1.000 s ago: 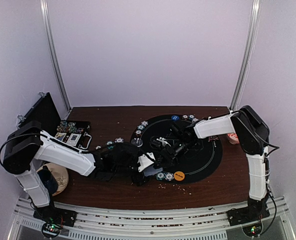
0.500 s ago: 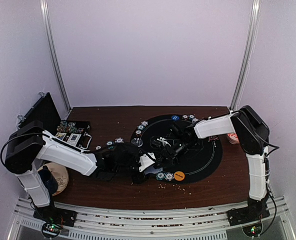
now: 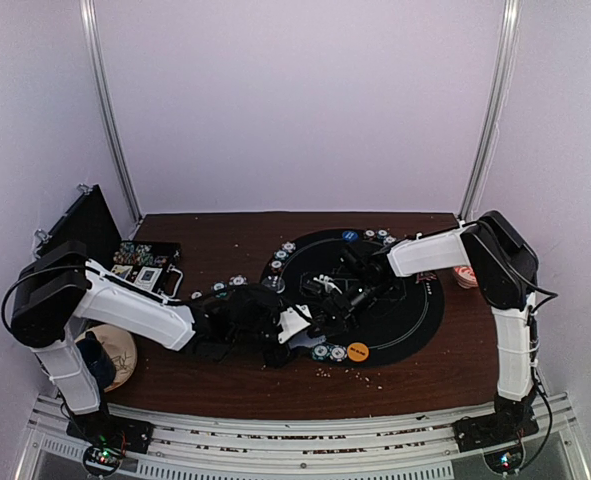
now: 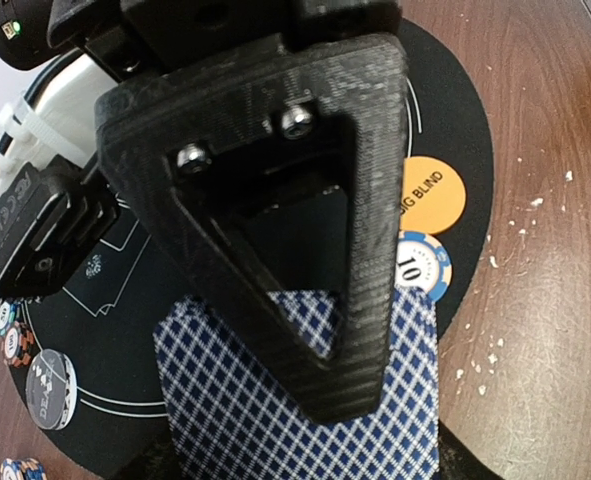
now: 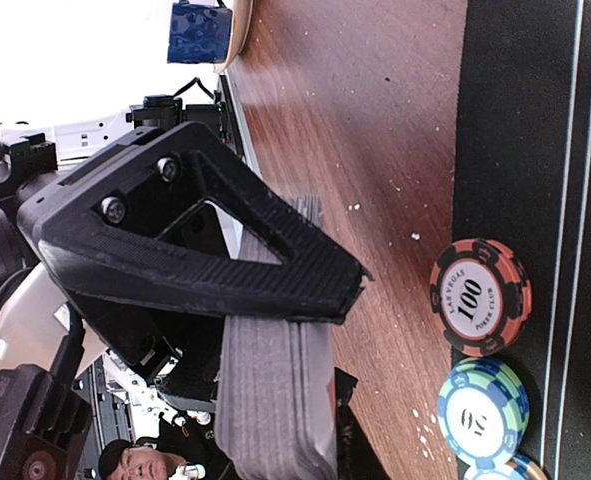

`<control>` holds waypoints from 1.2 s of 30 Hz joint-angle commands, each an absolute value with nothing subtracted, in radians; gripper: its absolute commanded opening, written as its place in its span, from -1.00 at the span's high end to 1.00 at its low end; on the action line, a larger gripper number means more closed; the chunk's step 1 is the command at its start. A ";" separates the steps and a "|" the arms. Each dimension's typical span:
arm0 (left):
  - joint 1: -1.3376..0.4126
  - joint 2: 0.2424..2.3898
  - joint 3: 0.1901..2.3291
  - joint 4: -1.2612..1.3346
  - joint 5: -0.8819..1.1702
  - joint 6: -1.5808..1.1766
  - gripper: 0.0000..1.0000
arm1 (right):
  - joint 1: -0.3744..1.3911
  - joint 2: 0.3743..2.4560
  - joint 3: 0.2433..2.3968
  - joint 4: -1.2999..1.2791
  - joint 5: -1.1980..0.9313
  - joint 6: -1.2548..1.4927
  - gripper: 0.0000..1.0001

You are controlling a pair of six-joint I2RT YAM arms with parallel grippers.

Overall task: Distribute texas hold em gaming equipment
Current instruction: Pass from the left arm to the right

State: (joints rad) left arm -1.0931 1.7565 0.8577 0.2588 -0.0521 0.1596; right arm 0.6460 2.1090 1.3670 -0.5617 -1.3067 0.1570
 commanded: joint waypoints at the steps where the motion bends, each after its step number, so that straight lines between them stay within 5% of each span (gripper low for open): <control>1: -1.091 1.778 0.900 0.239 0.008 0.170 0.63 | 0.631 2.106 1.378 -0.574 -1.284 0.129 0.61; 12: -1.091 1.806 0.932 0.192 0.037 0.162 0.68 | 0.629 2.106 1.382 -0.568 -1.256 0.127 0.45; 27: -1.091 1.771 0.911 0.213 0.005 0.154 0.71 | 0.583 2.085 1.337 -0.491 -1.155 0.185 0.62; 36: -1.091 1.775 0.912 0.218 -0.002 0.149 0.73 | 0.604 2.075 1.348 -0.522 -1.224 0.152 0.37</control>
State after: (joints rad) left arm -1.0836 1.7947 0.9089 0.1715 -0.0051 0.1509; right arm 0.6048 2.1075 1.3529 -0.5079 -1.2327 0.1638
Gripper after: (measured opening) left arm 0.612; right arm 0.305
